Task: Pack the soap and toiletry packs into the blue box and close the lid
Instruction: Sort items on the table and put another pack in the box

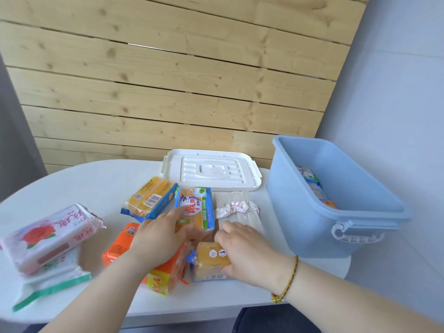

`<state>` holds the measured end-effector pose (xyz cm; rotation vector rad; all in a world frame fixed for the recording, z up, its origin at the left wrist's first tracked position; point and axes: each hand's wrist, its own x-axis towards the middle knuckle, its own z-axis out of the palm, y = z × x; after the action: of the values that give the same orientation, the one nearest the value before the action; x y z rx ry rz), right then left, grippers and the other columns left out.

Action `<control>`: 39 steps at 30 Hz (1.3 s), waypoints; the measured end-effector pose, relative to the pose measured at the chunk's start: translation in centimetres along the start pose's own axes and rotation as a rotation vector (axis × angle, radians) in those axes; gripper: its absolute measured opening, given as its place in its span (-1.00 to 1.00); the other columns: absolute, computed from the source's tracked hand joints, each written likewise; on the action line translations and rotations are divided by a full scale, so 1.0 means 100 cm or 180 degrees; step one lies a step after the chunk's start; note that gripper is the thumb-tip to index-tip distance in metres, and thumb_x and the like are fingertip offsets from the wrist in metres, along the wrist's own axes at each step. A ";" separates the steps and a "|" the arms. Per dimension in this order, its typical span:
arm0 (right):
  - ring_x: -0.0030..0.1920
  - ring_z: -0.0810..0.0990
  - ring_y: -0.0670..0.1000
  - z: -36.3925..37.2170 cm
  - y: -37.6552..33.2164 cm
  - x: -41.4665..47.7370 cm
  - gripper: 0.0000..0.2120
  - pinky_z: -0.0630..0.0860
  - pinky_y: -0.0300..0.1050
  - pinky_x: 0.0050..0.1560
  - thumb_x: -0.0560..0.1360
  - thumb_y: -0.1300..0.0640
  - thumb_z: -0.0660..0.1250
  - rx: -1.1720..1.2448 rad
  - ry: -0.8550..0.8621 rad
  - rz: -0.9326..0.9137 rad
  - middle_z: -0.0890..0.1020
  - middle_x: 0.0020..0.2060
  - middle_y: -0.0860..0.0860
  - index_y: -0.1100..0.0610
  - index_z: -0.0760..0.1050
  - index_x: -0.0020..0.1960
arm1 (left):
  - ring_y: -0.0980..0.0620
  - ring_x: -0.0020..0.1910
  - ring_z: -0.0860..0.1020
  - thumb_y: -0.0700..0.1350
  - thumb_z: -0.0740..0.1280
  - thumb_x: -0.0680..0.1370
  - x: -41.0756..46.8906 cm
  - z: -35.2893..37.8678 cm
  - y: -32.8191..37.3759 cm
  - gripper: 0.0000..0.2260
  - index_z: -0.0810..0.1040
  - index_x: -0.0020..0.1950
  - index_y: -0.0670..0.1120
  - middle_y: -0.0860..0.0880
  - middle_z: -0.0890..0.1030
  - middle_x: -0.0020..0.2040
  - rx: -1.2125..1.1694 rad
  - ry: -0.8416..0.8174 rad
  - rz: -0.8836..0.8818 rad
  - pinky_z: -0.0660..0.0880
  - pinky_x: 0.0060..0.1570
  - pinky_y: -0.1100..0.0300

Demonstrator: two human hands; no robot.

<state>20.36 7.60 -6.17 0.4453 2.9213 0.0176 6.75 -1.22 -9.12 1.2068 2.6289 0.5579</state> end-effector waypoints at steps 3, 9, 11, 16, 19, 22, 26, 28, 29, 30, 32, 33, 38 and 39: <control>0.19 0.48 0.11 -0.023 0.006 -0.014 -0.60 0.41 -0.11 0.05 0.44 0.09 0.35 0.0447 0.0131 0.0066 0.49 0.18 0.07 0.15 0.37 0.23 | -0.06 0.39 0.35 -0.12 0.10 0.60 0.003 0.000 -0.002 -0.63 0.30 0.41 0.02 -0.02 0.27 0.48 -0.0568 0.0334 0.0174 0.33 0.29 0.10; -0.04 0.60 -0.22 -0.114 0.060 -0.072 -0.72 0.52 -0.33 0.03 0.25 0.01 0.48 0.1537 0.0562 0.0399 0.63 -0.09 -0.18 -0.17 0.43 -0.13 | 0.04 0.38 0.34 -0.26 0.12 0.58 0.018 -0.011 0.044 -0.67 0.47 0.30 -0.07 0.02 0.38 0.40 -0.1328 0.0952 0.0994 0.22 0.23 0.37; -0.09 0.57 -0.41 -0.138 0.086 -0.086 -0.69 0.45 -0.52 0.01 0.16 0.04 0.47 0.1688 0.1036 0.0453 0.64 -0.13 -0.31 -0.21 0.42 -0.22 | 0.21 0.31 0.35 -0.12 0.09 0.53 0.024 -0.009 0.072 -0.64 0.49 0.28 -0.07 0.11 0.43 0.31 -0.1561 0.0993 0.1353 0.14 0.16 0.59; -0.24 0.56 -0.42 -0.154 0.158 -0.098 -0.61 0.47 -0.36 0.08 0.20 0.19 0.52 0.1424 0.1275 0.0917 0.59 -0.23 -0.30 -0.18 0.41 -0.21 | 0.20 0.28 0.24 -0.03 0.03 0.50 0.035 0.014 0.149 -0.55 0.49 0.27 -0.16 0.10 0.39 0.20 -0.1636 0.0786 0.2190 0.02 0.16 0.73; -0.07 0.59 -0.21 -0.131 0.189 -0.096 -0.63 0.48 -0.16 0.21 0.27 0.23 0.52 0.1123 0.0743 0.1183 0.59 -0.12 -0.19 -0.12 0.41 -0.16 | 0.26 0.28 0.28 0.06 0.00 0.47 0.051 0.025 0.181 -0.48 0.48 0.30 -0.14 0.07 0.38 0.25 -0.1818 0.0879 0.2310 0.10 0.27 0.50; 0.02 0.55 -0.04 -0.104 0.202 -0.087 -0.64 0.47 -0.14 0.08 0.32 0.13 0.48 0.0489 0.0193 0.1345 0.61 0.06 -0.04 -0.03 0.47 0.06 | 0.28 0.31 0.23 0.19 -0.08 0.40 0.066 0.033 0.195 -0.37 0.46 0.31 -0.05 0.21 0.30 0.23 -0.1835 0.0668 0.2178 0.08 0.34 0.39; -0.09 0.40 -0.11 -0.079 0.210 -0.070 -0.60 0.29 -0.23 -0.29 0.36 0.03 0.43 0.0018 -0.0486 0.1054 0.57 0.10 -0.09 -0.04 0.44 0.17 | 0.43 0.20 0.20 0.17 -0.05 0.37 0.084 0.048 0.194 -0.39 0.62 0.11 -0.11 0.29 0.46 0.04 -0.2071 0.0393 0.2175 0.04 0.20 0.66; -0.02 0.47 -0.09 -0.073 0.216 -0.061 -0.58 0.32 -0.22 -0.22 0.37 0.03 0.42 0.0081 -0.0712 0.0841 0.57 0.14 -0.09 -0.03 0.44 0.21 | 0.44 0.13 0.20 0.15 -0.05 0.37 0.090 0.051 0.193 -0.40 0.65 0.05 -0.10 0.11 0.59 -0.02 -0.1946 0.0368 0.2240 0.04 0.12 0.70; 0.04 0.52 -0.07 -0.071 0.218 -0.057 -0.57 0.37 -0.26 -0.12 0.38 0.05 0.43 0.0165 -0.0838 0.0779 0.58 0.15 -0.09 -0.02 0.44 0.22 | 0.43 0.11 0.20 0.15 -0.05 0.37 0.090 0.051 0.192 -0.41 0.66 0.04 -0.10 0.03 0.61 -0.06 -0.1877 0.0376 0.2267 0.05 0.11 0.70; 0.09 0.55 -0.06 -0.069 0.223 -0.053 -0.55 0.42 -0.28 -0.03 0.38 0.06 0.44 0.0324 -0.0975 0.0767 0.58 0.15 -0.10 0.00 0.44 0.24 | 0.43 0.09 0.21 0.14 -0.04 0.38 0.092 0.052 0.192 -0.42 0.66 0.04 -0.09 0.04 0.60 -0.11 -0.1860 0.0355 0.2276 0.06 0.11 0.69; 0.00 0.58 -0.12 -0.064 0.229 -0.045 -0.57 0.47 -0.37 -0.06 0.39 0.13 0.44 0.0717 -0.1309 0.0698 0.59 0.04 -0.12 0.04 0.46 0.24 | 0.48 0.09 0.24 0.12 -0.02 0.40 0.093 0.055 0.192 -0.47 0.66 0.03 -0.04 0.24 0.55 -0.22 -0.1945 0.0339 0.2298 0.09 0.13 0.67; -0.15 0.56 -0.16 -0.058 0.231 -0.039 -0.61 0.44 -0.47 -0.18 0.40 0.17 0.43 0.0821 -0.1478 0.0602 0.60 -0.05 -0.12 0.08 0.49 0.22 | 0.54 0.12 0.24 0.12 -0.01 0.41 0.094 0.057 0.191 -0.50 0.66 0.03 -0.01 0.31 0.54 -0.23 -0.2003 0.0297 0.2293 0.09 0.15 0.67; -0.23 0.48 -0.02 -0.029 0.229 -0.021 -0.75 0.26 -0.40 -0.40 0.43 0.15 0.37 0.0452 -0.1444 0.0185 0.67 0.00 0.07 0.15 0.58 0.10 | 0.58 0.18 0.19 0.08 0.00 0.46 0.095 0.060 0.188 -0.62 0.59 0.02 0.15 0.25 0.55 -0.13 -0.2017 0.0272 0.2413 0.07 0.19 0.66; -0.21 0.46 -0.02 -0.027 0.228 -0.020 -0.76 0.25 -0.38 -0.38 0.43 0.12 0.38 0.0423 -0.1412 0.0169 0.67 -0.01 0.07 0.14 0.59 0.09 | 0.58 0.19 0.18 0.07 0.01 0.47 0.095 0.061 0.188 -0.62 0.60 0.03 0.12 0.20 0.57 -0.13 -0.2026 0.0277 0.2419 0.07 0.20 0.66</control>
<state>28.43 28.81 -2.26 0.4767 2.4823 -0.2381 15.52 18.76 -7.03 1.8995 1.7054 1.4429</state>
